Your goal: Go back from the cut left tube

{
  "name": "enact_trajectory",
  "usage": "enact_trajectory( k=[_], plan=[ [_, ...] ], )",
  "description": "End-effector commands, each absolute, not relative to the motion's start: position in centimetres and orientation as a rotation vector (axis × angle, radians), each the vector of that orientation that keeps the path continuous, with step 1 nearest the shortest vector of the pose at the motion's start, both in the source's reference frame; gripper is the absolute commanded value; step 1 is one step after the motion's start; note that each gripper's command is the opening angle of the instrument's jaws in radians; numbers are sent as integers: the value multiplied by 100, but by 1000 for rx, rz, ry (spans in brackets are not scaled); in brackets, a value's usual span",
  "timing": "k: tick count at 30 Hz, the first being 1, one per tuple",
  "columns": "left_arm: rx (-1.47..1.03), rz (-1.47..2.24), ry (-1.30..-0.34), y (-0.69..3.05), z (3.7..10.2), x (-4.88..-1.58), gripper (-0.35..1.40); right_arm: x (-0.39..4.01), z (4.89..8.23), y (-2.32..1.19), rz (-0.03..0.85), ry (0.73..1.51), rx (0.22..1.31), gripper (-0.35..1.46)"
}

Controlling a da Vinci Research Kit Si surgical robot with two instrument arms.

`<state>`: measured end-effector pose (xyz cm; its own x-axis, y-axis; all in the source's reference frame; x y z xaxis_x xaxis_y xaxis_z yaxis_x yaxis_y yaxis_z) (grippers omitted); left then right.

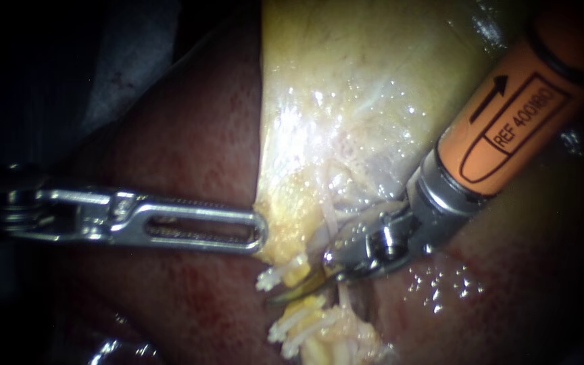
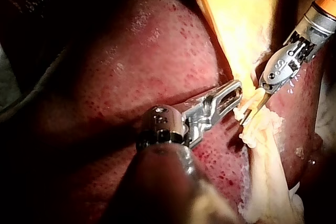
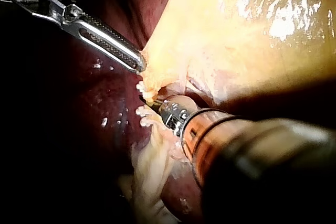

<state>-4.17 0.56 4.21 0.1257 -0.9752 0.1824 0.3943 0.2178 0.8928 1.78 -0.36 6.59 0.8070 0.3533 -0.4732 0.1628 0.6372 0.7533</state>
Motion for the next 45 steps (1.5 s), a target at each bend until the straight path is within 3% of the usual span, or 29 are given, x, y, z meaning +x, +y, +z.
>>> enact_trajectory(
  k=[1,32,35,39,45],
  plan=[
    [796,-1168,-932,56,421,-417,-35,178,658,-36,118,643,889,-35],
    [797,-1168,-932,56,421,-417,-35,172,653,-33,125,651,876,-35],
    [797,-1168,-932,56,421,-417,-35,172,651,-31,135,658,858,-5],
    [797,-1168,-932,56,421,-417,-35,172,652,-30,138,660,853,19],
    [797,-1168,-932,56,422,-417,-35,172,652,-30,140,661,850,36]
  ],
)
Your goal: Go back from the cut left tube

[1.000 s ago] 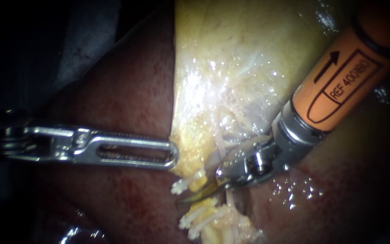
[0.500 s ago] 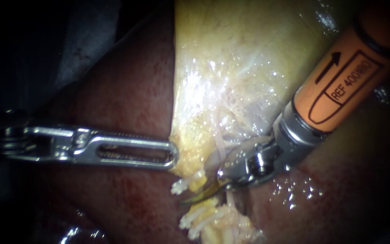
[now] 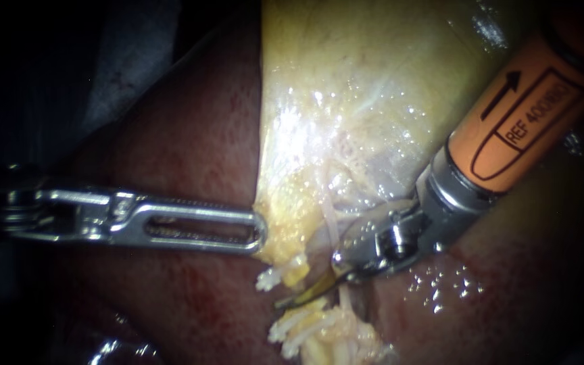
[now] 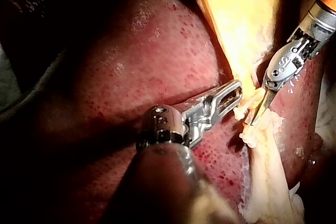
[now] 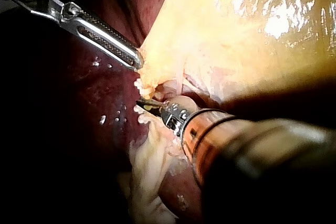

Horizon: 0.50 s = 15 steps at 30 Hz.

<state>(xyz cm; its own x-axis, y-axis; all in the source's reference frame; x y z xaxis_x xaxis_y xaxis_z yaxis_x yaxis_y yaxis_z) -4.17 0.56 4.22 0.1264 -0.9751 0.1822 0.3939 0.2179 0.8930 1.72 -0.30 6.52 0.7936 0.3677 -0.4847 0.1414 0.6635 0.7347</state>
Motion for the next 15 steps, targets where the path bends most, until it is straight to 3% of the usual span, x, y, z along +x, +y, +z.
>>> enact_trajectory(
  k=[1,10,15],
  plan=[
    [797,-1168,-932,56,422,-417,-35,172,652,-30,146,660,850,42],
    [797,-1168,-932,57,422,-417,-35,172,652,-29,146,665,840,59],
    [797,-1168,-932,57,422,-417,-35,170,648,-26,150,666,840,54]
  ],
)
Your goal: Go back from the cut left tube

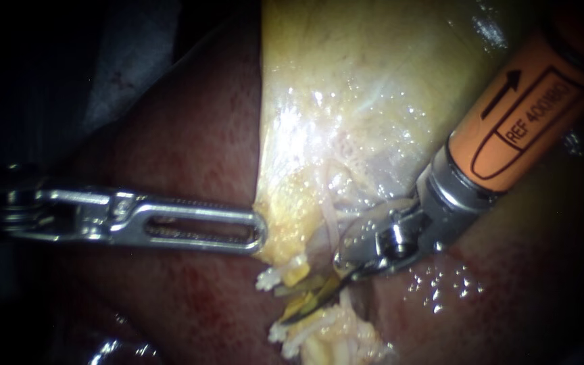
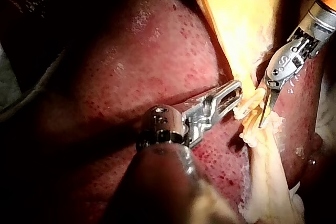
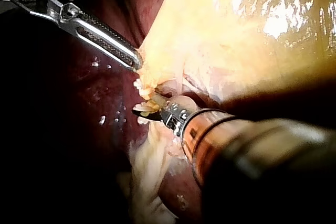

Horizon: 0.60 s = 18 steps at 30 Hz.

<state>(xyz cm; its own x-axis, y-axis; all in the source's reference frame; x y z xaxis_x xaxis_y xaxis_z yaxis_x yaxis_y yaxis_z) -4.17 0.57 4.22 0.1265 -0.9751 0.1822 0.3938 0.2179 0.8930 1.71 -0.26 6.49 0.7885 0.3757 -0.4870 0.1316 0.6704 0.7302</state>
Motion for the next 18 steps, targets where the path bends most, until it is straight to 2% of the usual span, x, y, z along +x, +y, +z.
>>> enact_trajectory(
  k=[1,18],
  plan=[
    [797,-1168,-932,57,422,-416,-35,169,647,-24,150,666,841,54],
    [798,-1167,-932,58,423,-415,-35,123,615,-1,169,686,827,49]
  ],
)
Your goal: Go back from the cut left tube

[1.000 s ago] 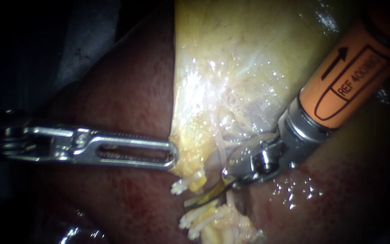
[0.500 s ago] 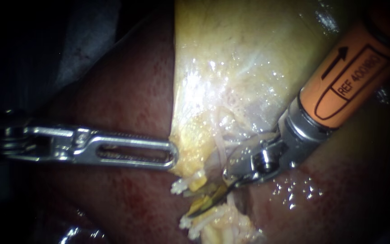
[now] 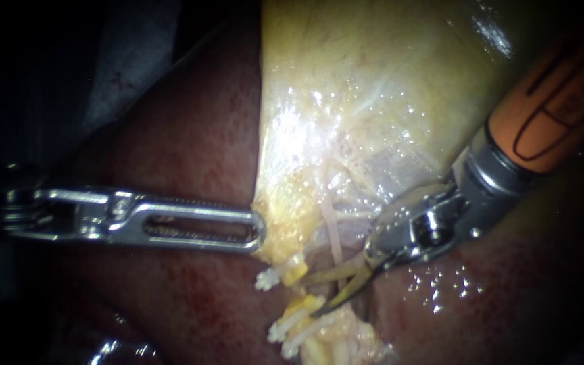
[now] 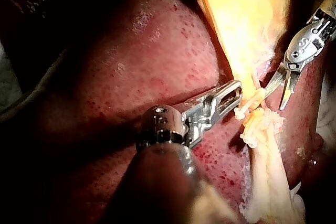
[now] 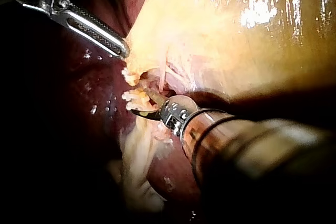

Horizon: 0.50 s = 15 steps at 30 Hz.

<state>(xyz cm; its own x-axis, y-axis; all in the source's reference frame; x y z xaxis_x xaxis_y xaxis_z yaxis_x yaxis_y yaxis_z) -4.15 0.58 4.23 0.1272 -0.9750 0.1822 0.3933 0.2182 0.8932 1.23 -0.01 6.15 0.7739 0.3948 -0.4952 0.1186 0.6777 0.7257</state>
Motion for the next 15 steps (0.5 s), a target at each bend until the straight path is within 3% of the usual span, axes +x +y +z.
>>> enact_trajectory(
  k=[1,15],
  plan=[
    [798,-1167,-932,58,423,-415,-35,119,613,1,172,688,824,49],
    [797,-1167,-932,58,423,-415,-35,53,563,54,224,740,720,49]
  ],
)
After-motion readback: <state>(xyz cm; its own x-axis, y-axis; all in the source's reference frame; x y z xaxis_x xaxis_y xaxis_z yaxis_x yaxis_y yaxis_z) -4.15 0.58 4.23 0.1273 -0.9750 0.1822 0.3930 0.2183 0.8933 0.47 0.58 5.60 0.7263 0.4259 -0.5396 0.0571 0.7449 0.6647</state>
